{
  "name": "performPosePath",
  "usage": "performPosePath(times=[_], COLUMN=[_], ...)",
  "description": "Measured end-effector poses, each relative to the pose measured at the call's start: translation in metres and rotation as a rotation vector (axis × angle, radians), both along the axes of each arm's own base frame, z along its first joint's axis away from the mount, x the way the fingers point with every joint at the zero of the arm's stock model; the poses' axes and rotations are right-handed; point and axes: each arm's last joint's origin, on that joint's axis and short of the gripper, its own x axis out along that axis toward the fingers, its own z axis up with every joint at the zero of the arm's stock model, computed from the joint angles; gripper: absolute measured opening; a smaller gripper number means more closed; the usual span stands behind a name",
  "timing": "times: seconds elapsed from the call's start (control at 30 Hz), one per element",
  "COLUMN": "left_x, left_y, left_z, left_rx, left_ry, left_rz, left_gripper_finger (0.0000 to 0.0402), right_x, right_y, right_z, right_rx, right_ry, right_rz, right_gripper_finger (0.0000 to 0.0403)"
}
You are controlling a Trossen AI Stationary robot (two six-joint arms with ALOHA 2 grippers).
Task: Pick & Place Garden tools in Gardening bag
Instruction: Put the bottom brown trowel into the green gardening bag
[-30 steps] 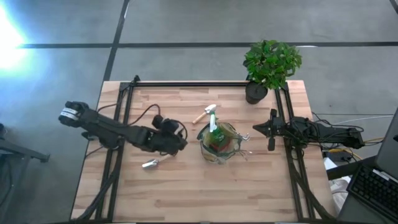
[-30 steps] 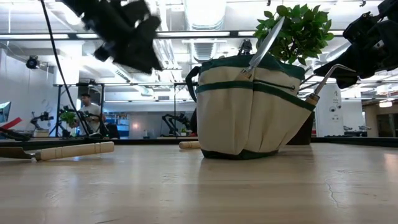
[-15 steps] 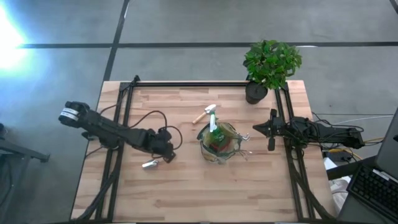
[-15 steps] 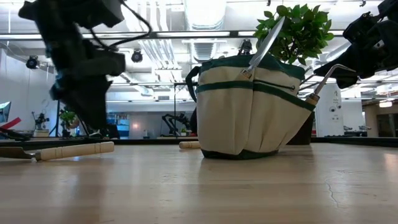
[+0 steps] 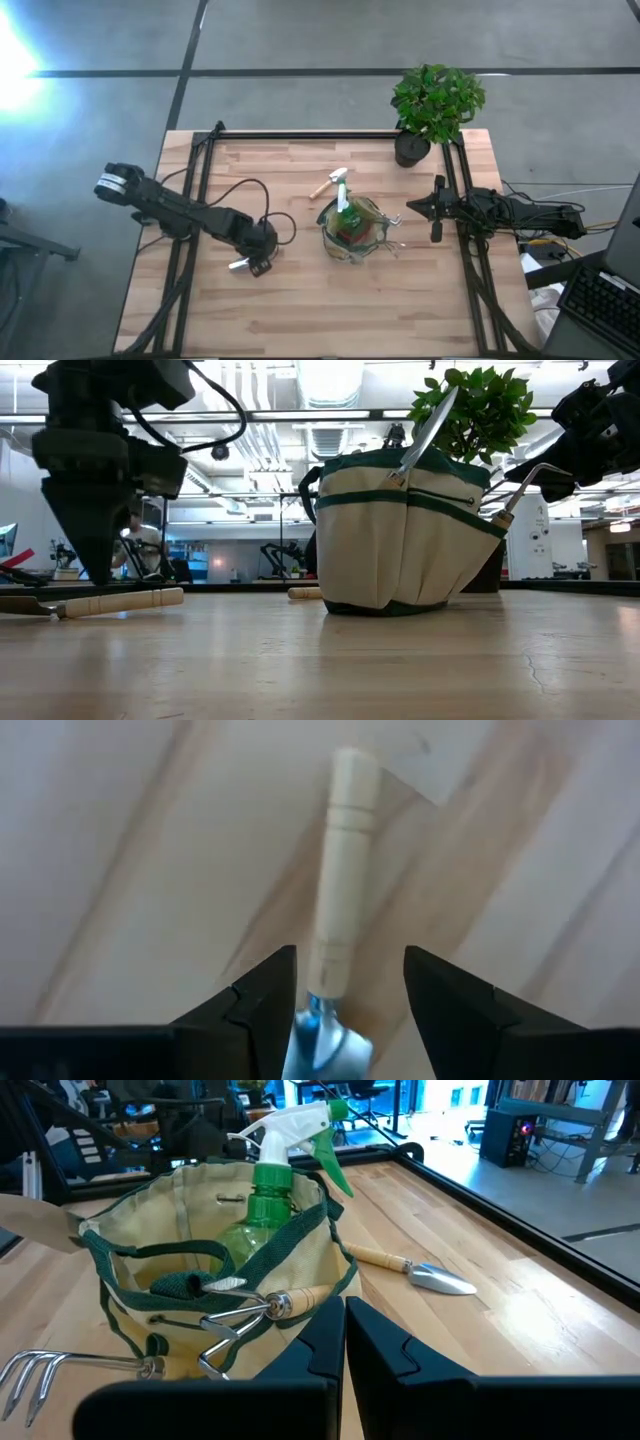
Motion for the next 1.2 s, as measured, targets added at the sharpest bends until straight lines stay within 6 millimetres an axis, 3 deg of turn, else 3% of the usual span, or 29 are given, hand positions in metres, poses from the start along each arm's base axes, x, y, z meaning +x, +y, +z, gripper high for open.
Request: performPosePath(times=[0.2,0.87,1.2], left_x=[-0.001,-0.002,0.004], left_y=[-0.002,-0.002,-0.004], left_z=[0.0,-0.003,-0.026], left_rx=[-0.027,-0.016,0.03], left_ry=[0.006,0.035,0.128], left_rz=[-0.074,-0.067,-0.121], left_gripper_finger=[0.0188,0.0183,0.0183], right_x=[0.0,0.0,0.0], right_y=[0.0,0.0,0.0], right_z=[0.0,0.0,0.0], right_rx=[0.0,0.0,0.0], right_ry=[0.0,0.0,0.0], right_rz=[0.0,0.0,-0.001], right_gripper_finger=[0.0008,0.0008,0.0008])
